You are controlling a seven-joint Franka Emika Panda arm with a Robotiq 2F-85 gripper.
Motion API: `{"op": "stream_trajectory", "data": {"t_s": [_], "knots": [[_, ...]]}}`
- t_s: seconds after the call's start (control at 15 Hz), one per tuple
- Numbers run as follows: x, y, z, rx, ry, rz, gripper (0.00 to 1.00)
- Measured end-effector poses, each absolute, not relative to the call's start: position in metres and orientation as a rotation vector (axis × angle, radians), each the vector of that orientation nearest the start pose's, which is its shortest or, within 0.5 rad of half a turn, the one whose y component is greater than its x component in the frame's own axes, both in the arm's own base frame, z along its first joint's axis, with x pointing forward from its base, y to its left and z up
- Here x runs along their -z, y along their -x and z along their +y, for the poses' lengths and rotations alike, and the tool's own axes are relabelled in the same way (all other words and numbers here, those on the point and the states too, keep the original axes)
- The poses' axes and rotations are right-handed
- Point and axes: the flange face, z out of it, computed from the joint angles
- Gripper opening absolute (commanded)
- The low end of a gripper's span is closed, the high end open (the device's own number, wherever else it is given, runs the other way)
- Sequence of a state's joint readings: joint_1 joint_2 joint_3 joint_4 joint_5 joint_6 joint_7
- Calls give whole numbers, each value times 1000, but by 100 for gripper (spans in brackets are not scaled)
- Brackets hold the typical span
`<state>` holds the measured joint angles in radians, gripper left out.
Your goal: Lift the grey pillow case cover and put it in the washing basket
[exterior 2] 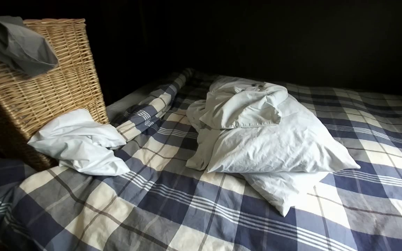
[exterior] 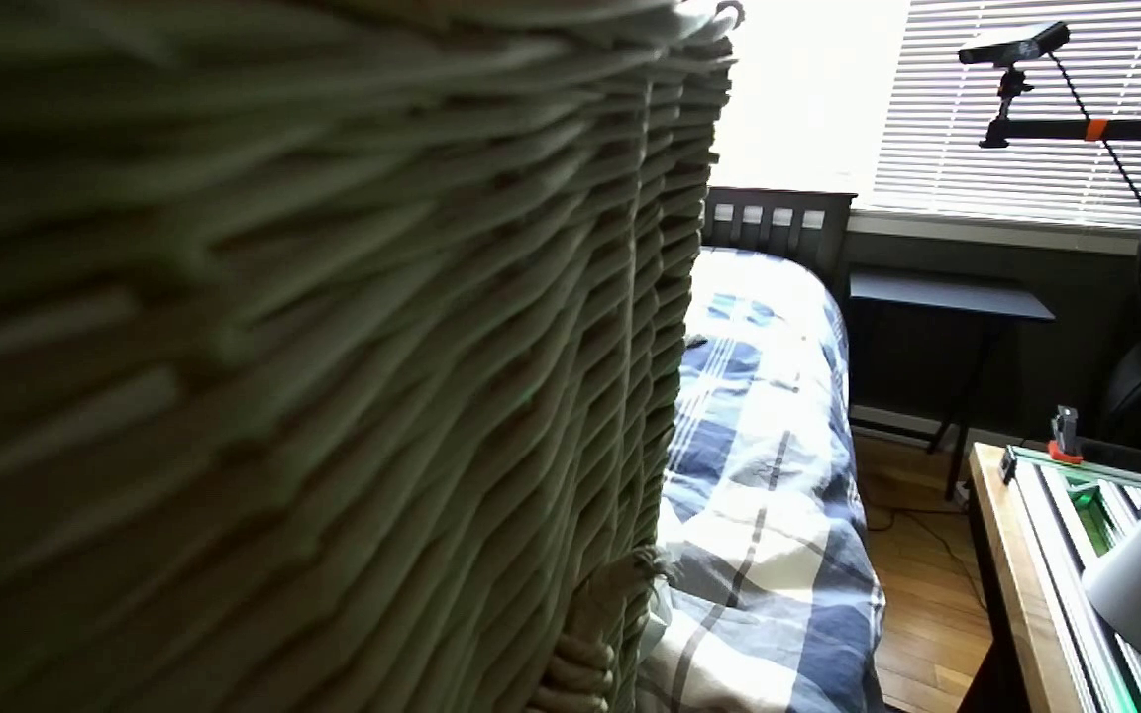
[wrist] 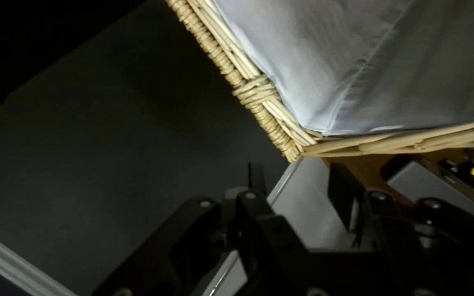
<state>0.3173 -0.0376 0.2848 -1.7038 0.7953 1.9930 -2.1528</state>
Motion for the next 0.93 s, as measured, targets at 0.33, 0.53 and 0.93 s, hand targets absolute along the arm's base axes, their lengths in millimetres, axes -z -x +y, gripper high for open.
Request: {"op": "stream_trajectory", "data": {"t_s": [0.33,0.53,0.93], "knots": [[-655,-465,324,-1013,-977,3137,100],[-662,-473,292,-907,-1093,3093,100],[-660,-461,242,-731,-1406,2974,100]]}}
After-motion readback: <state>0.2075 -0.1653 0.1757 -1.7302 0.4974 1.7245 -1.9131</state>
